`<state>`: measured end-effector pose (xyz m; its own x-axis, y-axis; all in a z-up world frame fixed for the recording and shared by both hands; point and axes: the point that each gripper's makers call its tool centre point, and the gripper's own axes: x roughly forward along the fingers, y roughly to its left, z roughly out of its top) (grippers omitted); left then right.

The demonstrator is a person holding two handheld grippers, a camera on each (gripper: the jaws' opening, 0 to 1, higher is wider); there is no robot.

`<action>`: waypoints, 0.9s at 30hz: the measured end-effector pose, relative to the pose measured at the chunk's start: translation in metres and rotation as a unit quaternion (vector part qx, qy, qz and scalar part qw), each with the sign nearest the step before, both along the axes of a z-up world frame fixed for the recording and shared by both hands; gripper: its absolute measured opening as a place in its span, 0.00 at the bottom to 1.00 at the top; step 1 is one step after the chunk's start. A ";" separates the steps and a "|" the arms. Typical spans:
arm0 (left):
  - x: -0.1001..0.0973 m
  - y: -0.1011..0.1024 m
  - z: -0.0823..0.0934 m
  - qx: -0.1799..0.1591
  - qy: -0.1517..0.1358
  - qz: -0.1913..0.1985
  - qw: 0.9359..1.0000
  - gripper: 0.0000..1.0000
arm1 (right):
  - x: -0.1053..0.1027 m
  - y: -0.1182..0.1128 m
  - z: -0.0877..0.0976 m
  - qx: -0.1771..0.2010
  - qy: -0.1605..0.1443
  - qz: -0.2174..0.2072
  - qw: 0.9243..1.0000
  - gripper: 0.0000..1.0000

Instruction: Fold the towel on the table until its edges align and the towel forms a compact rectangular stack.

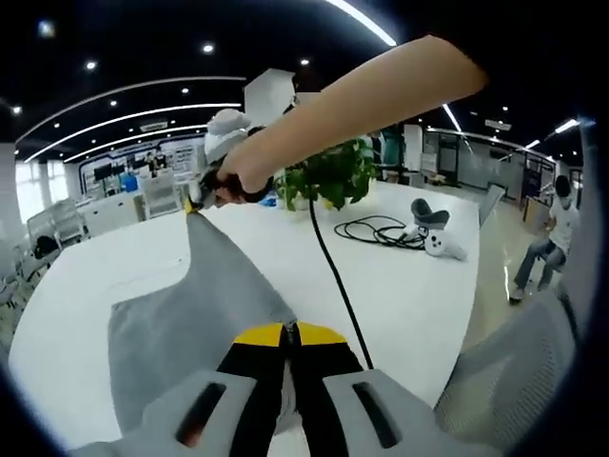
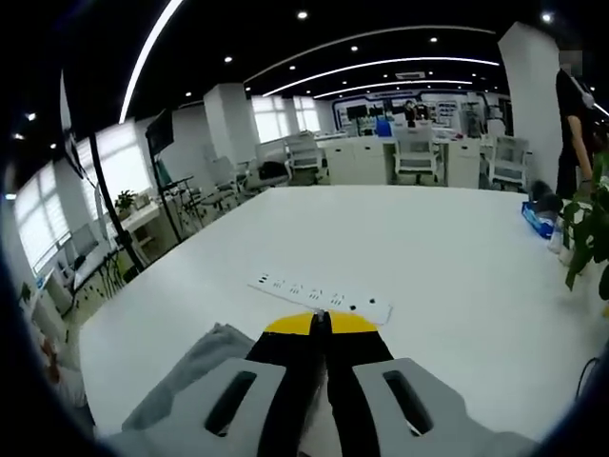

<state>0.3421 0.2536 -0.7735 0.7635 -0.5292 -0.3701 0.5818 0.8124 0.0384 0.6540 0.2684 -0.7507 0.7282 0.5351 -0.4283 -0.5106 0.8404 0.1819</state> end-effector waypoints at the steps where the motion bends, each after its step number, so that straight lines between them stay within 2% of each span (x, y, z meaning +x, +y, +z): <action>1: -0.001 0.002 0.000 -0.001 0.001 0.001 1.000 0.03 | 0.000 0.002 0.001 0.002 0.001 -0.001 1.000 0.01; 7: -0.004 0.018 0.000 -0.007 0.004 0.015 1.000 0.02 | -0.003 0.022 0.003 0.009 0.004 -0.002 1.000 0.01; 16: -0.010 0.054 -0.005 -0.023 0.019 0.046 0.998 0.03 | -0.008 0.057 0.000 0.019 0.013 0.004 1.000 0.01; 27: -0.014 0.087 -0.002 -0.061 0.034 0.086 0.994 0.03 | -0.014 0.095 0.003 0.031 0.013 0.018 0.999 0.01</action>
